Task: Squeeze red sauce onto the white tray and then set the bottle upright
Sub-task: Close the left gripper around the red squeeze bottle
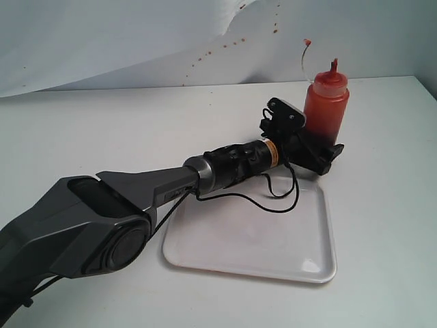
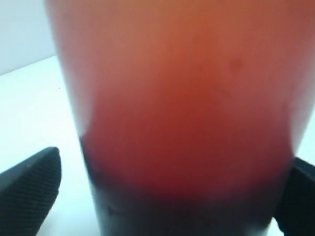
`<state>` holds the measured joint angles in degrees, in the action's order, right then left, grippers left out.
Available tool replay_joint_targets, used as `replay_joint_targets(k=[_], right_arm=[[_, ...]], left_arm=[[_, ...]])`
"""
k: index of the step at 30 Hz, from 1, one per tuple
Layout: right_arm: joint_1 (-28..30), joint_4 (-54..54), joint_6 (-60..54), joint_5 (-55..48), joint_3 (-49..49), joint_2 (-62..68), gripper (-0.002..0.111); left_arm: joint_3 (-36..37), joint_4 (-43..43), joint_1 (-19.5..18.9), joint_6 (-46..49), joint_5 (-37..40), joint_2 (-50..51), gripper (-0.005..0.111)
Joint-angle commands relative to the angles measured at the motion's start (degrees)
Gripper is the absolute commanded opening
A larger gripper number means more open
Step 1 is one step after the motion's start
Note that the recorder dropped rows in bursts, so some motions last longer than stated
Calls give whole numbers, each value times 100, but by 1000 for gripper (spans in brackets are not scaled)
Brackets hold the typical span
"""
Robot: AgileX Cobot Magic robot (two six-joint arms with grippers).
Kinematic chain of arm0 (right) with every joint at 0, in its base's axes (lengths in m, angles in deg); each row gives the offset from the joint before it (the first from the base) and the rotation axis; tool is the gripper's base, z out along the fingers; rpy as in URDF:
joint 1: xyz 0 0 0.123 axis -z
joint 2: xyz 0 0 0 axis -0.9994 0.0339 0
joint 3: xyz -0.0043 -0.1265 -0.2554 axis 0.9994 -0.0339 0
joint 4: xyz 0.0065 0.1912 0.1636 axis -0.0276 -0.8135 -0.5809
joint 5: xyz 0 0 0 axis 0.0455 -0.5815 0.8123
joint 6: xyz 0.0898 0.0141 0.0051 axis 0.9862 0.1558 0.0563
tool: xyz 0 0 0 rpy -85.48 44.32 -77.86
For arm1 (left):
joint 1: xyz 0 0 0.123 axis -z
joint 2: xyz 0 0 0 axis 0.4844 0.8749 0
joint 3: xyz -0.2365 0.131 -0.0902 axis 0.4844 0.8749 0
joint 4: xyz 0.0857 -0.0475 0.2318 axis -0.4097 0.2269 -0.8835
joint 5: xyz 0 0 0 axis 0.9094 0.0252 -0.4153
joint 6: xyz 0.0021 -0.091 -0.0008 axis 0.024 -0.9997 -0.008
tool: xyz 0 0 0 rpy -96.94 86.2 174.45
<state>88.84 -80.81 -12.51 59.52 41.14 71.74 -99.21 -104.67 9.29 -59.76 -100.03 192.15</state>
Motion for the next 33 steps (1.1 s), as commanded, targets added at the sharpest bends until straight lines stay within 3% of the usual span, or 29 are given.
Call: replay_joint_targets(k=[1,6,9,11,19,33], right_arm=[[31,-16,-19,15,-23,-31,0],[31,-16,-19,15,-23,-31,0],[31,-16,-19,15,-23,-31,0],[31,-16,-19,15,-23,-31,0],[31,-16,-19,15,-23,-31,0],[31,-16,-19,15,-23,-31,0]], left_arm=[[-26,453,31,134,-42,-29,104],[-26,525,39,174,-42,-29,104],[-26,525,52,174,-19,-29,94],[-26,506,79,174,124,-29,79],[-26,210,162,174,-15,-29,0],[6,-68,183,-130,-32,-674,0]])
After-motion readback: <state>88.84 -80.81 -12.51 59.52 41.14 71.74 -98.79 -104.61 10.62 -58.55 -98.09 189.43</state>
